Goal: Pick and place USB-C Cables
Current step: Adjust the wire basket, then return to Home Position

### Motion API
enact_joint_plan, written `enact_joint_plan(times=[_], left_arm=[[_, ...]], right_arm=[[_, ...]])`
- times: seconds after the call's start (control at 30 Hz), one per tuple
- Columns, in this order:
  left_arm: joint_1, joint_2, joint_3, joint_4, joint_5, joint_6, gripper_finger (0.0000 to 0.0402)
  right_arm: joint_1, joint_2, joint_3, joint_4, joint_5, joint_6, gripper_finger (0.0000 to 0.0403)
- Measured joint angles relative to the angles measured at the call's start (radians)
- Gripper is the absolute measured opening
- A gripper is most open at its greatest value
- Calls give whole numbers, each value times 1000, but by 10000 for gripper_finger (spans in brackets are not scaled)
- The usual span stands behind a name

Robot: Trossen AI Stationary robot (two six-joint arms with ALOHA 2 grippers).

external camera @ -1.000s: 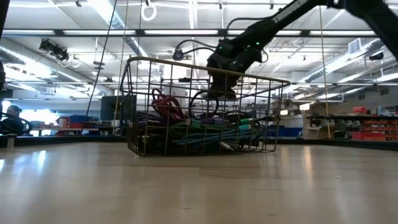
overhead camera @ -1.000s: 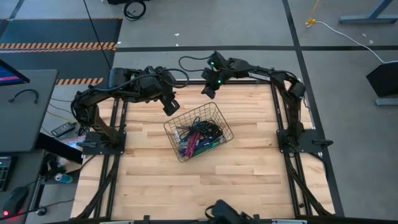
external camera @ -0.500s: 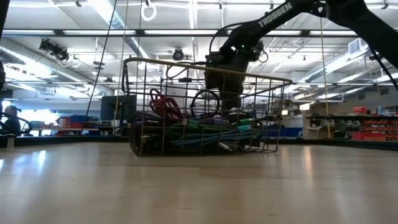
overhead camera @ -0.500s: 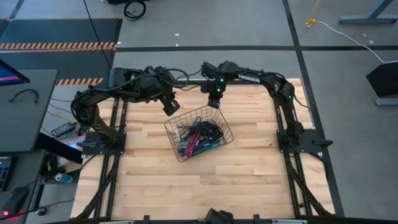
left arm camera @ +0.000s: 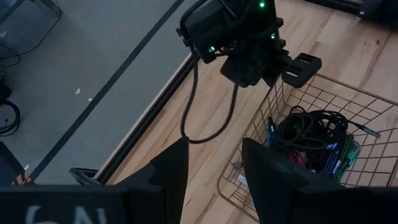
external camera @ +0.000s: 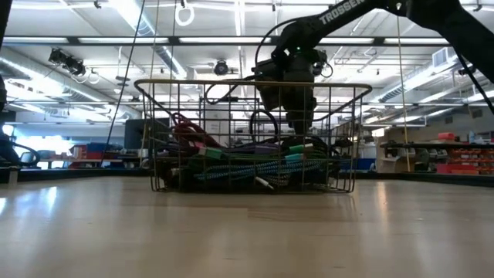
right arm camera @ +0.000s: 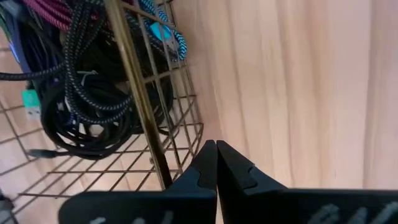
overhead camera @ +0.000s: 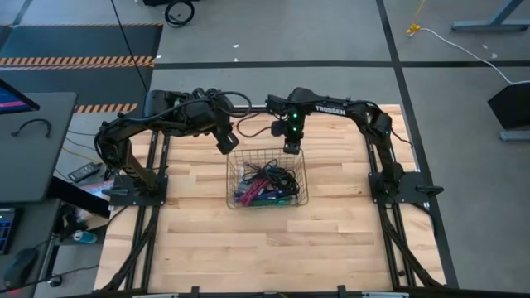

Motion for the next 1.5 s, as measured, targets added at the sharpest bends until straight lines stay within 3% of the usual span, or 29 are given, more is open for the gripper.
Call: enact_joint_plan(times=[0.23,0.47,0.73,1.1,1.23,1.43,1.5], left_arm=[[0,0,0,-17,0,0,155],[-1,0,0,-32,1,-32,155],[-8,0,0,-31,2,-40,155],[-11,-7,0,-31,-17,77,153],[-15,-26,-6,-31,-18,122,124],[-19,-119,-102,-30,-20,143,18],[-19,-172,-160,-31,-19,106,9]], right_arm=[[24,-12,-1,0,145,0,0],[0,-138,-1,1,215,44,0],[5,-459,-1,-21,355,150,0],[17,-923,0,3,375,312,0],[38,-1040,0,5,375,333,0],[59,-1158,0,6,378,352,0],[59,-1191,0,7,379,352,0]])
